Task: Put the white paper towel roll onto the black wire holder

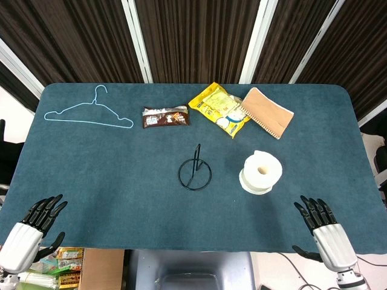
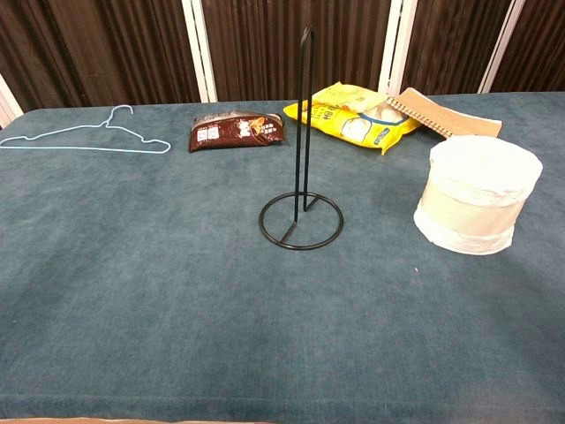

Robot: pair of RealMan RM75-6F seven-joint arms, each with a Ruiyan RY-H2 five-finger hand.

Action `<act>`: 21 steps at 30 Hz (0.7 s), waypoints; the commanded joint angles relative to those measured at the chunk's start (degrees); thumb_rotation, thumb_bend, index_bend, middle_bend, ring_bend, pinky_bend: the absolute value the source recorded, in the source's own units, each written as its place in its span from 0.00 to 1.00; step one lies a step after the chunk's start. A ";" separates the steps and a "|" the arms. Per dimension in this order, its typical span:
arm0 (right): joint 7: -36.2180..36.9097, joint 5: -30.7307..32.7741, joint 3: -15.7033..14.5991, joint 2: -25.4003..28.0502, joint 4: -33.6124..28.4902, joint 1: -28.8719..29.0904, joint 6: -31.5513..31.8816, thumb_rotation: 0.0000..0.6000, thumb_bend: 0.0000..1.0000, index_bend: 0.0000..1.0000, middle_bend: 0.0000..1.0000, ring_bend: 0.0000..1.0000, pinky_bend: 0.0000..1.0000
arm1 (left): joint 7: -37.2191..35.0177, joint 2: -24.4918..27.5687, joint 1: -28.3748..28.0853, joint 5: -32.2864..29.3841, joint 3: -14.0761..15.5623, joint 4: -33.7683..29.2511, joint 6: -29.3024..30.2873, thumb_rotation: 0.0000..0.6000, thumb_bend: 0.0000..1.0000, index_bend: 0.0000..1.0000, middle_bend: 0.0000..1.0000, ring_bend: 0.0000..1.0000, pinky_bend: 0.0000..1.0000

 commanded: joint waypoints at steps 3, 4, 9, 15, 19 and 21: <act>1.47 -0.10 1.41 -1.40 1.52 0.90 0.44 1.00 0.20 0.00 0.00 0.00 0.00 | -1.41 -0.17 -0.07 0.22 -0.17 0.53 0.96 1.00 0.42 0.00 0.00 0.00 0.11; 1.69 0.08 1.77 -1.73 1.89 1.36 -0.02 1.00 0.20 0.00 0.00 0.00 0.00 | -1.69 -0.21 -0.12 0.08 -0.24 0.59 0.95 1.00 0.42 0.00 0.00 0.00 0.11; 3.95 3.87 6.27 -2.56 1.49 7.02 -6.36 1.00 0.18 0.00 0.00 0.00 0.00 | -2.63 -0.10 -0.11 -0.08 -0.30 0.87 1.34 1.00 0.41 0.00 0.00 0.00 0.11; 2.78 14.48 13.61 -2.73 0.09 15.82 -18.93 1.00 0.14 0.00 0.00 0.00 0.00 | -3.39 -0.02 0.17 -0.28 -0.31 1.40 2.04 1.00 0.40 0.00 0.00 0.00 0.11; 1.19 20.23 16.43 -4.26 1.21 20.31 -25.10 1.00 0.13 0.00 0.00 0.00 0.00 | -3.07 0.11 0.52 -0.75 -0.21 1.66 1.99 1.00 0.40 0.00 0.00 0.00 0.11; 0.82 24.01 17.33 -4.88 1.75 22.33 -28.80 1.00 0.13 0.00 0.00 0.00 0.00 | -3.05 0.33 0.79 -1.11 -0.24 1.52 2.17 1.00 0.41 0.00 0.00 0.00 0.11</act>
